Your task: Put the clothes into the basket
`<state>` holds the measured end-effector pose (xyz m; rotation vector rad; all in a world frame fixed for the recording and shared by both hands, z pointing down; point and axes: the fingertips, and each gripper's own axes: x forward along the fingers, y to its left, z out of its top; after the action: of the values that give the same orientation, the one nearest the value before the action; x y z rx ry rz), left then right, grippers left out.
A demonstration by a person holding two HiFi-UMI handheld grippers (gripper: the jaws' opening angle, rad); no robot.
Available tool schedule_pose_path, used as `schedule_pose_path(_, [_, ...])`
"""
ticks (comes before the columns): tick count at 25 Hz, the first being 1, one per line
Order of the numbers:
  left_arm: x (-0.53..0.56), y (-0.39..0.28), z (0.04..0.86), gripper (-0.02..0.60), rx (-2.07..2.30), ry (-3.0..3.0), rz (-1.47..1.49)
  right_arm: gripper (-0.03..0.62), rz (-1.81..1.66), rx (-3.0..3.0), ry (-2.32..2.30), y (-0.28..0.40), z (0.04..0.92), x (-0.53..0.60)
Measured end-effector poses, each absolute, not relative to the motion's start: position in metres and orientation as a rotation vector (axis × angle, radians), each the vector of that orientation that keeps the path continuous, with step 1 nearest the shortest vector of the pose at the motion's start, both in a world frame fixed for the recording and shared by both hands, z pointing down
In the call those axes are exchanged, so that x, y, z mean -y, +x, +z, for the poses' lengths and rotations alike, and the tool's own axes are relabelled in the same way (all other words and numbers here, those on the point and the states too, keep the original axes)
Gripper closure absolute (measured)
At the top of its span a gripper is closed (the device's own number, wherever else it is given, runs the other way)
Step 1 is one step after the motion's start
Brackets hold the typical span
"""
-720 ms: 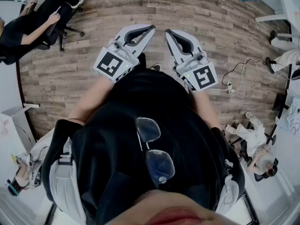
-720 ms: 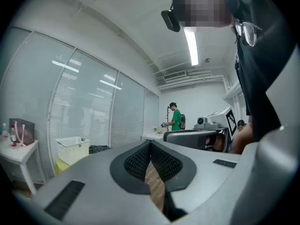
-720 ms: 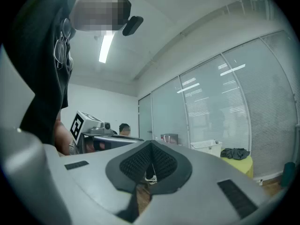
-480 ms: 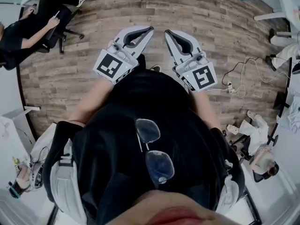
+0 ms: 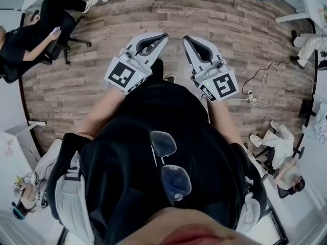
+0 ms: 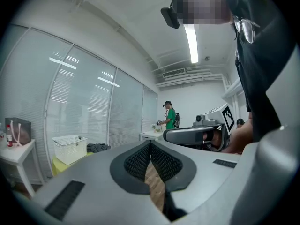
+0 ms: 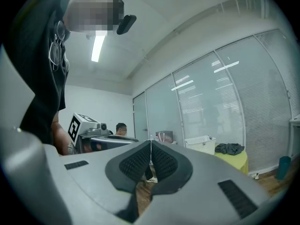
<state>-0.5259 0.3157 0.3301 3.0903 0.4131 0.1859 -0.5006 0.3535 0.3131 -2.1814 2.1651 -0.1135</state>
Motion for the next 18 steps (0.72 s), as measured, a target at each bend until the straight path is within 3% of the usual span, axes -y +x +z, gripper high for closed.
schedule_pose_path(18, [-0.208, -0.406, 0.326, 0.571, -0.537, 3.055, 0.081, 0.569, -0.132, -2.088, -2.297, -0.397, 0.312, -0.245])
